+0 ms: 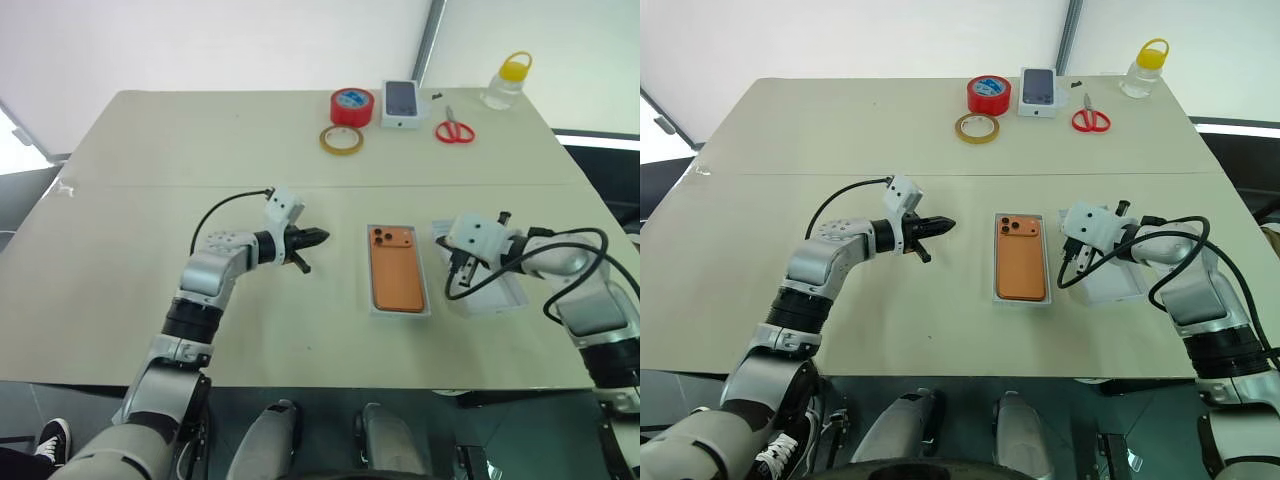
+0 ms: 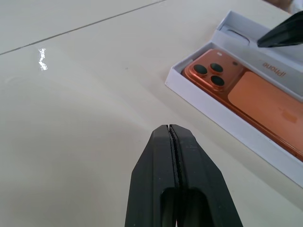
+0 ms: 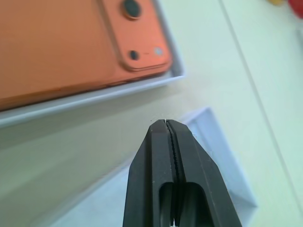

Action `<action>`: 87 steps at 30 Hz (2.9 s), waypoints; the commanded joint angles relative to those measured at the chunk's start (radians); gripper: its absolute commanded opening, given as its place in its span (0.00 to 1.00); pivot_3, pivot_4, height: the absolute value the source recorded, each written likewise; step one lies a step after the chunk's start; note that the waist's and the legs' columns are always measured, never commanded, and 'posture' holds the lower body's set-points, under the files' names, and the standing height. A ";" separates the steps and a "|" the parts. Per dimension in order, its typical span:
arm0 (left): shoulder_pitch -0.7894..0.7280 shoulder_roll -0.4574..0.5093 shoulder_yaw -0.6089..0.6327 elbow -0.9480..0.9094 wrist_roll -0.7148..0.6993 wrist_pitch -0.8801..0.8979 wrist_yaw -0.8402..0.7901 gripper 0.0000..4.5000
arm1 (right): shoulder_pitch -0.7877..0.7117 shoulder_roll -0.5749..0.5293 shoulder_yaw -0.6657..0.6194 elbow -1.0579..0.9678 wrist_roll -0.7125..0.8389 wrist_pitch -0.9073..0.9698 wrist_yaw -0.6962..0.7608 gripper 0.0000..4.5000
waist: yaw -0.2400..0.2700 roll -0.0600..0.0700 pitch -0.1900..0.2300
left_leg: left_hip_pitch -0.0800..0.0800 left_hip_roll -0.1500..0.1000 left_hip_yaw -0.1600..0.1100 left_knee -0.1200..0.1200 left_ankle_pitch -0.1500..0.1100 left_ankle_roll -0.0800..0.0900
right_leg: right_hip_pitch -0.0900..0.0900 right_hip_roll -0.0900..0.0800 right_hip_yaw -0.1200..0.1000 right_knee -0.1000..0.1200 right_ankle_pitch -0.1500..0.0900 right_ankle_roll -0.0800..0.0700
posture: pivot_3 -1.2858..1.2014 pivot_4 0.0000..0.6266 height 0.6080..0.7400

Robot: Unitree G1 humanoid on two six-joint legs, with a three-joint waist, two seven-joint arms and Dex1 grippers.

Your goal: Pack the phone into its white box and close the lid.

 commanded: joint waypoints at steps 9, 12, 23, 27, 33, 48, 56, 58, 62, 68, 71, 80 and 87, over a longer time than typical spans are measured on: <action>0.166 0.171 0.137 -0.238 -0.147 -0.028 -0.085 0.88 | -0.006 0.138 -0.224 -0.152 0.297 0.327 -0.094 0.90 | -0.009 0.001 0.000 | 0.000 0.001 0.000 0.000 0.000 0.000 | 0.000 0.001 0.001 0.001 0.001 -0.002 | 0.52 0.24 1.00; 0.234 0.208 0.149 -0.282 -0.172 -0.063 -0.130 1.00 | 0.092 0.175 -0.268 -0.222 0.289 0.371 -0.187 1.00 | -0.002 0.001 0.000 | 0.000 0.001 -0.001 -0.001 -0.002 0.004 | 0.000 0.000 0.001 0.000 0.001 -0.001 | 0.52 0.24 1.00; 0.366 0.262 0.178 -0.363 -0.163 -0.346 -0.194 1.00 | 0.342 0.213 -0.315 -0.610 0.334 0.671 -0.356 1.00 | -0.011 0.003 0.000 | 0.000 0.001 0.000 -0.002 -0.003 0.006 | -0.002 -0.001 0.002 0.000 0.001 -0.002 | 0.52 0.24 1.00; 0.392 0.288 0.174 -0.366 -0.185 -0.388 -0.236 1.00 | 0.309 0.185 -0.298 -0.631 0.356 0.847 -0.383 1.00 | -0.009 0.003 -0.001 | 0.000 0.001 0.000 -0.002 -0.004 0.006 | -0.001 0.000 0.002 0.000 0.001 -0.002 | 0.52 0.24 1.00; 0.406 0.314 0.157 -0.367 -0.207 -0.401 -0.282 1.00 | 0.166 0.134 -0.243 -0.602 0.408 1.056 -0.369 1.00 | -0.011 0.004 0.000 | 0.000 0.001 0.000 -0.002 -0.004 0.007 | -0.001 -0.001 0.001 0.000 0.001 -0.002 | 0.52 0.24 1.00; 0.463 0.343 0.158 -0.398 -0.203 -0.456 -0.285 1.00 | -0.040 0.096 -0.169 -0.450 0.474 1.315 -0.387 1.00 | -0.011 0.004 0.000 | -0.001 0.000 0.001 -0.002 -0.005 0.008 | -0.002 -0.002 0.001 -0.001 0.001 -0.002 | 0.52 0.24 1.00; 0.456 0.332 0.146 -0.389 -0.193 -0.470 -0.276 1.00 | -0.111 0.107 -0.165 -0.406 0.520 1.395 -0.452 1.00 | -0.009 0.004 0.000 | -0.001 0.001 0.001 -0.002 -0.005 0.008 | -0.002 -0.002 0.001 -0.001 0.001 -0.002 | 0.52 0.24 1.00; 0.450 0.330 0.142 -0.386 -0.191 -0.473 -0.273 1.00 | -0.123 0.103 -0.167 -0.378 0.555 1.395 -0.480 1.00 | -0.009 0.004 0.000 | -0.001 0.001 0.001 -0.002 -0.005 0.008 | -0.002 -0.002 0.001 -0.001 0.001 -0.002 | 0.52 0.24 1.00; 0.439 0.314 0.139 -0.373 -0.197 -0.461 -0.257 1.00 | -0.157 0.093 -0.163 -0.347 0.663 1.395 -0.536 1.00 | -0.010 0.004 0.000 | -0.001 0.001 0.001 -0.002 -0.005 0.008 | -0.002 -0.002 0.001 -0.001 0.001 -0.002 | 0.52 0.24 1.00; 0.452 0.299 0.126 -0.394 -0.194 -0.456 -0.240 1.00 | -0.135 0.070 -0.184 -0.310 0.850 1.395 -0.691 1.00 | -0.010 0.004 0.001 | -0.001 0.001 0.001 -0.003 -0.005 0.008 | -0.002 -0.002 0.001 -0.001 0.001 -0.002 | 0.52 0.24 1.00; 0.462 0.297 0.123 -0.404 -0.194 -0.454 -0.233 1.00 | -0.141 0.044 -0.179 -0.293 0.954 1.395 -0.774 1.00 | -0.011 0.004 0.001 | -0.001 0.001 0.001 -0.002 -0.005 0.008 | -0.002 -0.001 0.001 -0.001 0.001 -0.002 | 0.52 0.24 1.00; 0.464 0.289 0.120 -0.413 -0.199 -0.444 -0.214 1.00 | -0.142 -0.007 -0.169 -0.239 1.283 1.395 -1.043 1.00 | -0.010 0.004 0.001 | -0.001 0.001 0.001 -0.003 -0.005 0.009 | -0.001 -0.002 0.001 -0.001 0.001 -0.002 | 0.52 0.24 1.00; 0.462 0.285 0.117 -0.411 -0.198 -0.448 -0.215 1.00 | -0.169 -0.019 -0.155 -0.195 1.414 1.395 -1.205 1.00 | -0.010 0.004 0.001 | -0.001 0.001 0.001 -0.003 -0.005 0.009 | -0.001 -0.001 0.001 -0.001 0.001 -0.002 | 0.52 0.24 1.00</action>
